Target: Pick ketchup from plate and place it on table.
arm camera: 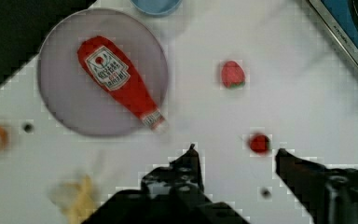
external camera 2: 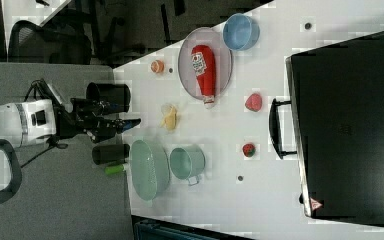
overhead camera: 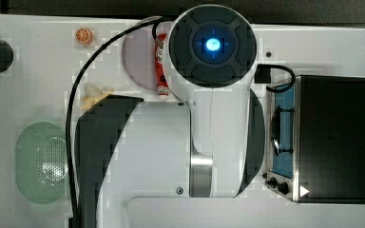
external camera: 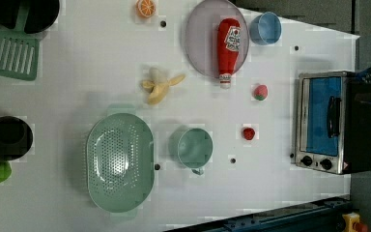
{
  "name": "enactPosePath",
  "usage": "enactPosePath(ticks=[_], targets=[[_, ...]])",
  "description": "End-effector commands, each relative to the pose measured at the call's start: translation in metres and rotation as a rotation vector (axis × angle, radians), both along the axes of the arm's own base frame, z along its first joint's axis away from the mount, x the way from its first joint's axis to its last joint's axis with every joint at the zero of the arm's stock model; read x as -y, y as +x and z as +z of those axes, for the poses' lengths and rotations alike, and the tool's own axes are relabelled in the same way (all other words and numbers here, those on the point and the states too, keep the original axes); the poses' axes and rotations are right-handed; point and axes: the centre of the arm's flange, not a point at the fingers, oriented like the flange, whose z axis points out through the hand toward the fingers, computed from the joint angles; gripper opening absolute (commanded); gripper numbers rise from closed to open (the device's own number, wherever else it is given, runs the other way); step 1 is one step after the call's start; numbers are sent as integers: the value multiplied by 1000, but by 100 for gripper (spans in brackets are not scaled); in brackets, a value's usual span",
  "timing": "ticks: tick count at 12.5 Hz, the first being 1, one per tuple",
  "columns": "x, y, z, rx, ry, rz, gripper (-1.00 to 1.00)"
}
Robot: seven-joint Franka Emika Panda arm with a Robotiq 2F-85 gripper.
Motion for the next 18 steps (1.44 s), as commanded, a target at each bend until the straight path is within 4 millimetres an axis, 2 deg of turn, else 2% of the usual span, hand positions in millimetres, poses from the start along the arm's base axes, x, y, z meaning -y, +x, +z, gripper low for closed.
enactPosePath(ticks=[1, 3, 5, 8, 13, 18], targets=[[13, -55, 76, -15, 30, -100, 60], [13, -54, 75, -16, 30, -98, 99], [11, -48, 67, -25, 31, -92, 100], [5, -26, 35, -59, 33, -57, 100], [-9, 24, -47, -98, 43, -23, 100], [-27, 69, -148, -103, 71, 177, 100]])
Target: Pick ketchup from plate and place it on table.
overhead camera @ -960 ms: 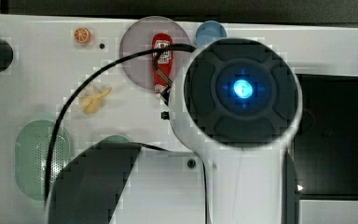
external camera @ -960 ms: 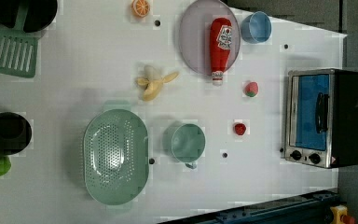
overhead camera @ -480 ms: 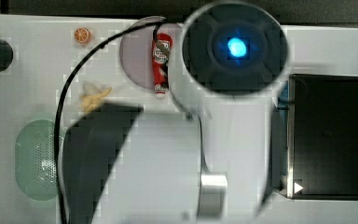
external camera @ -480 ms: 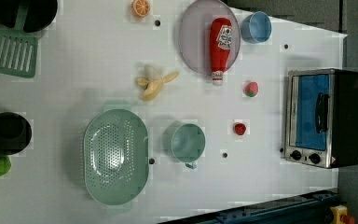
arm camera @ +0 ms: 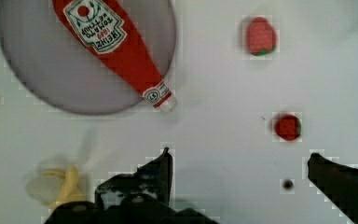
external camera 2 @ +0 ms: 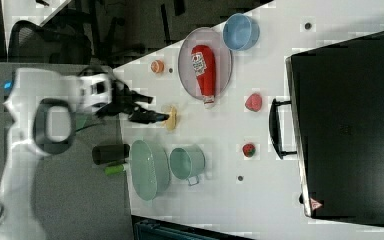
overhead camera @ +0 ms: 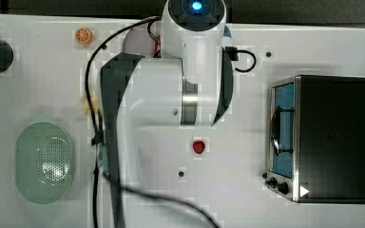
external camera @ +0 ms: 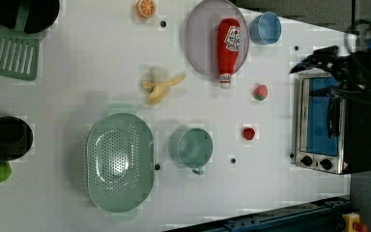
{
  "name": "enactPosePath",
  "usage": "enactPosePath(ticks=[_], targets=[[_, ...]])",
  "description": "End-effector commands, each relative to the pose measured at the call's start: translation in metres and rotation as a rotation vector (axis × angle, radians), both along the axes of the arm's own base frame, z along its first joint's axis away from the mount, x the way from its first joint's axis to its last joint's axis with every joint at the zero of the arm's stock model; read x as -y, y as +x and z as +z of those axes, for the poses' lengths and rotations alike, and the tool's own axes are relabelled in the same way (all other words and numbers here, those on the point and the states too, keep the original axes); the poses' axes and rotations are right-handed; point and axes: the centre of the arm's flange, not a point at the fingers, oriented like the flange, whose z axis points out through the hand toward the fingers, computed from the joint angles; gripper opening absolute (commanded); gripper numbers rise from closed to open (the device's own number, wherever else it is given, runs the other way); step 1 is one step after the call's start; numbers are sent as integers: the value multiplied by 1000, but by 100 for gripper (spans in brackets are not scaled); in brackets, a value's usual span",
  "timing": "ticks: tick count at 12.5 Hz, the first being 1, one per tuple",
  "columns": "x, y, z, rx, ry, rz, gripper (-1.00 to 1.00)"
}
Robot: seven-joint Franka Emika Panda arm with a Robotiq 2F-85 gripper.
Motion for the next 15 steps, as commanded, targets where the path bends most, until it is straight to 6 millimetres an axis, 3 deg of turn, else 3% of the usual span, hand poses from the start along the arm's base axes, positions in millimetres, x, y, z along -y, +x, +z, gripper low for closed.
enactPosePath(ticks=[1, 4, 7, 12, 15], targets=[[-10, 16, -28, 53, 20, 177, 100], [-20, 36, -90, 107, 48, 397, 100], [-33, 52, -140, 201, 48, 573, 100], [-47, 60, -202, 257, 14, 673, 100], [-47, 68, -223, 305, -20, 706, 100]])
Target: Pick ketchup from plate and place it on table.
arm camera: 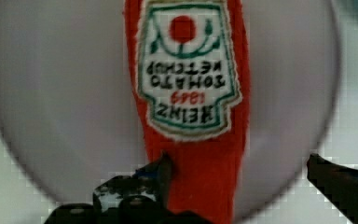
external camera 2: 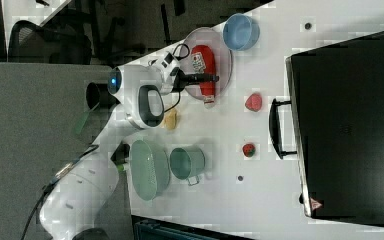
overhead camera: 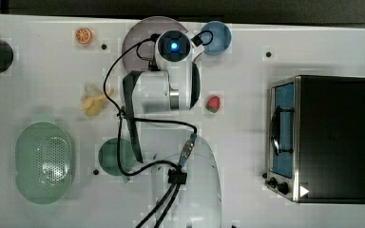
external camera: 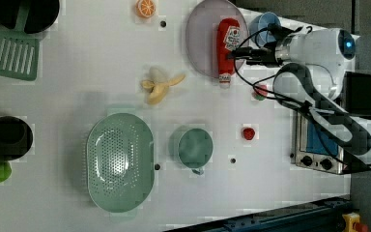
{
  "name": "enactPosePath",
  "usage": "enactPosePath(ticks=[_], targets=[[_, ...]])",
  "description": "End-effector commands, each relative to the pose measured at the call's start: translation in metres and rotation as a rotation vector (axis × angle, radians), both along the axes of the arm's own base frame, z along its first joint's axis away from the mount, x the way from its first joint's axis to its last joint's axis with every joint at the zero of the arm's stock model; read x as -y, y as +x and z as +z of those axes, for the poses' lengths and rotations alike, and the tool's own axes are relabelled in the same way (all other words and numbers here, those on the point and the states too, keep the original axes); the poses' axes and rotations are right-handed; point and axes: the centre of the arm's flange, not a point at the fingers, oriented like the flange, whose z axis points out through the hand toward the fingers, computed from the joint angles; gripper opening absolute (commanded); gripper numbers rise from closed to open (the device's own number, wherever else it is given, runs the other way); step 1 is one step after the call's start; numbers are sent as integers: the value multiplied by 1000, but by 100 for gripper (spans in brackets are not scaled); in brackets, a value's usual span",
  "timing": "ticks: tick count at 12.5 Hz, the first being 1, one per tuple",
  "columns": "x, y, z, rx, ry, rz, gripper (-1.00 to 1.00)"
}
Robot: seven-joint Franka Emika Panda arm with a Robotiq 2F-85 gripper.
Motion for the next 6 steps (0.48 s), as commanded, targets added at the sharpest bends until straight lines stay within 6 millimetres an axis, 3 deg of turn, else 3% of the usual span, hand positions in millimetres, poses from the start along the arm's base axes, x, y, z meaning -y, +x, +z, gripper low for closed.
enactPosePath(ticks=[1, 4, 5, 6], targets=[[-16, 15, 11, 86, -9, 100, 100], [-16, 12, -6, 70, -8, 99, 100], [-16, 13, -6, 76, -7, 99, 92], [-16, 14, -5, 86, -6, 98, 68]])
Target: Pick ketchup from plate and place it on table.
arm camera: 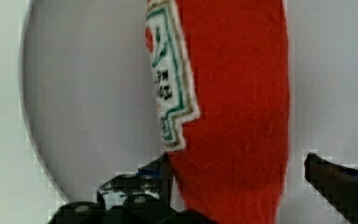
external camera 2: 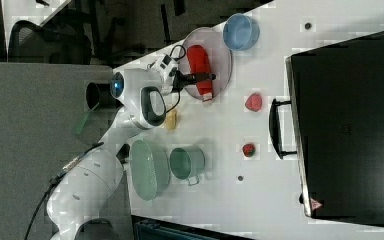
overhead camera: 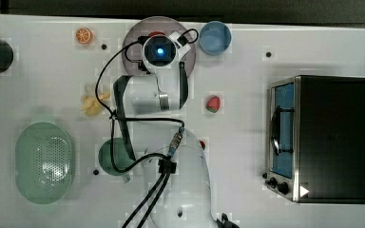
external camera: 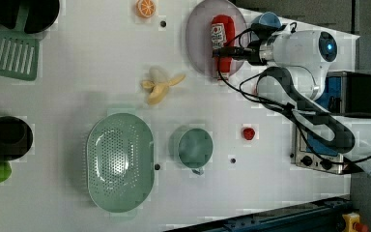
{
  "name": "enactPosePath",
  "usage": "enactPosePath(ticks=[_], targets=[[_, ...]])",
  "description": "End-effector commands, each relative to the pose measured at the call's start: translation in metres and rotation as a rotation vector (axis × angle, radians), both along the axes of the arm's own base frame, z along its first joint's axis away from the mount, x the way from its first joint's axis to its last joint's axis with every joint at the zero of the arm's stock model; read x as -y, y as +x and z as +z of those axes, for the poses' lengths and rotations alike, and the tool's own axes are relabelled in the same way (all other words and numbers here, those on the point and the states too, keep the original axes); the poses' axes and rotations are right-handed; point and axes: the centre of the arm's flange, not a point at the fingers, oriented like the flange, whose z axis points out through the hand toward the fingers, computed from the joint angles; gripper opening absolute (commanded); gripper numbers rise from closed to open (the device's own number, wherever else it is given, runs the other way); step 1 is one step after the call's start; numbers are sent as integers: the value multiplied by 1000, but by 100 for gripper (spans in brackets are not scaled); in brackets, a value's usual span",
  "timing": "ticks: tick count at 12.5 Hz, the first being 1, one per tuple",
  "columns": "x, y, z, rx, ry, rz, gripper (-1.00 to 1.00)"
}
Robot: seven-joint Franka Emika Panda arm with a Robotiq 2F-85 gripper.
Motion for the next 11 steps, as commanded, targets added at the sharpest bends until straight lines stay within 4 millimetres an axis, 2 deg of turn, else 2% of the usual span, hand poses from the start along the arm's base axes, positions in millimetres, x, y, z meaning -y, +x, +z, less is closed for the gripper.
enactPosePath(ticks=[1, 2, 4, 6, 9, 11], targets=[[15, 12, 15, 54, -14, 29, 43], [16, 13, 16, 56, -14, 27, 21], [16, 19, 29, 78, -12, 13, 20], [15, 24, 52, 110, -8, 3, 20], [19, 28, 108, 132, 19, -37, 20], [22, 22, 151, 90, 54, -77, 20]])
